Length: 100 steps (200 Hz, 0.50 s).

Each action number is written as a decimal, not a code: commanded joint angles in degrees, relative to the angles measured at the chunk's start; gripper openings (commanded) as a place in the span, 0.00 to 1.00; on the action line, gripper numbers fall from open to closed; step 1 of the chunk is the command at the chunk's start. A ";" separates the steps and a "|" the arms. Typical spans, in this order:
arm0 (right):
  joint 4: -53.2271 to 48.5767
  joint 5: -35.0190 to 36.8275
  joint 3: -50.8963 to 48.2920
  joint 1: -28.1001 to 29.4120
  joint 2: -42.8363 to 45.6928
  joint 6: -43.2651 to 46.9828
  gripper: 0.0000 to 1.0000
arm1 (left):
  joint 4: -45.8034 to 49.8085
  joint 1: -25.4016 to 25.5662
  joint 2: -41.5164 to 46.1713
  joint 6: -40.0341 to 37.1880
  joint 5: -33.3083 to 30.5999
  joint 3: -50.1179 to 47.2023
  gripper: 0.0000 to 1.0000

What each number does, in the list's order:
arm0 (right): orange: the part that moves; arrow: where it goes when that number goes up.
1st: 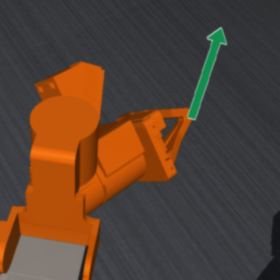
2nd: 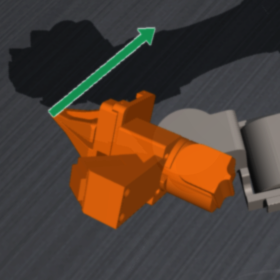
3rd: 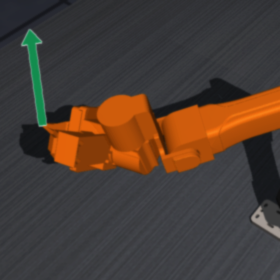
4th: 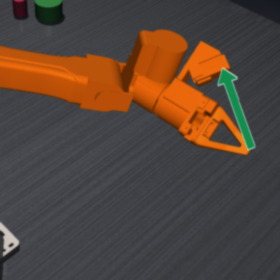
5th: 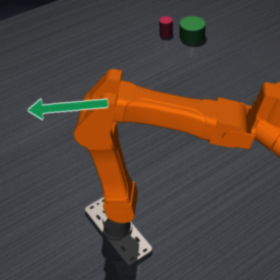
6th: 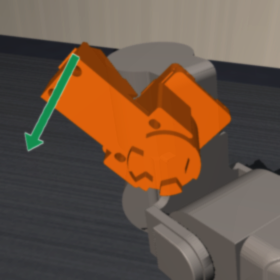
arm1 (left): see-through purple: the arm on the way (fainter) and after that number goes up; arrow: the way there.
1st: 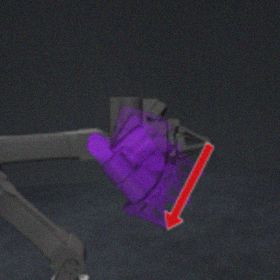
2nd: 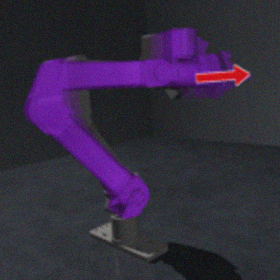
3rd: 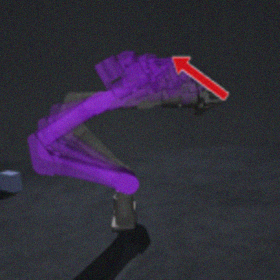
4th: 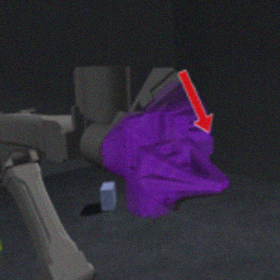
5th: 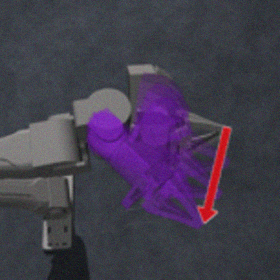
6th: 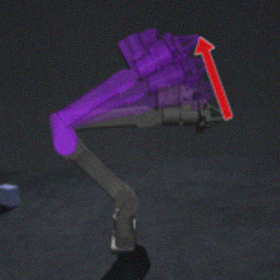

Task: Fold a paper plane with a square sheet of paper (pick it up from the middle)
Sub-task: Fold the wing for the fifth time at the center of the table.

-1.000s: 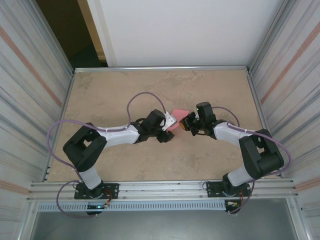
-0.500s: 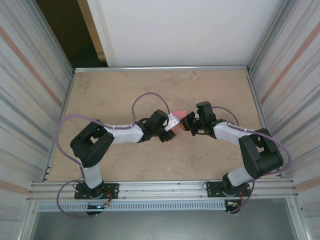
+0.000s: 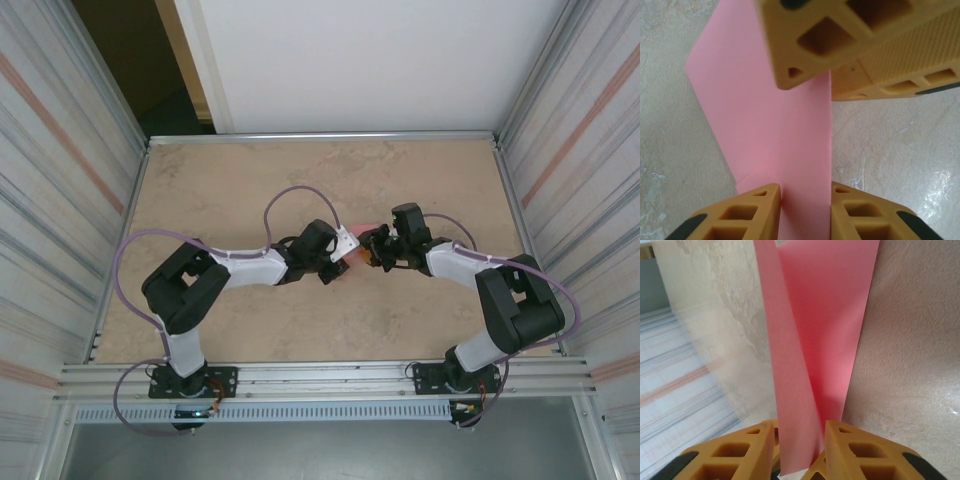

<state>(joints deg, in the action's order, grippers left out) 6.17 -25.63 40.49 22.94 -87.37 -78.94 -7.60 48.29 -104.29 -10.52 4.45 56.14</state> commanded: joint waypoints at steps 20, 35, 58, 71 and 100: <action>-3.52 0.13 1.81 -1.91 1.43 1.23 0.56 | -1.61 -1.09 -0.85 0.81 3.46 -0.71 0.24; -4.93 0.82 2.16 -2.84 2.70 3.33 0.63 | -1.63 -1.35 -0.99 1.25 4.23 -0.86 0.22; -8.28 2.17 2.69 -4.40 4.51 6.51 0.66 | -1.72 -1.73 -1.40 1.86 6.40 -0.95 0.21; -9.60 3.17 2.17 -5.31 5.55 7.59 0.67 | -1.43 -2.04 -1.85 2.18 7.67 -0.77 0.21; -11.47 4.66 0.49 -7.18 7.33 9.30 0.67 | -1.03 -2.71 -3.09 3.42 10.83 -0.20 0.19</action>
<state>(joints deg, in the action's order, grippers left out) -1.41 -23.38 41.43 16.95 -82.26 -72.97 -8.01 46.50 -105.82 -8.73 10.83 55.75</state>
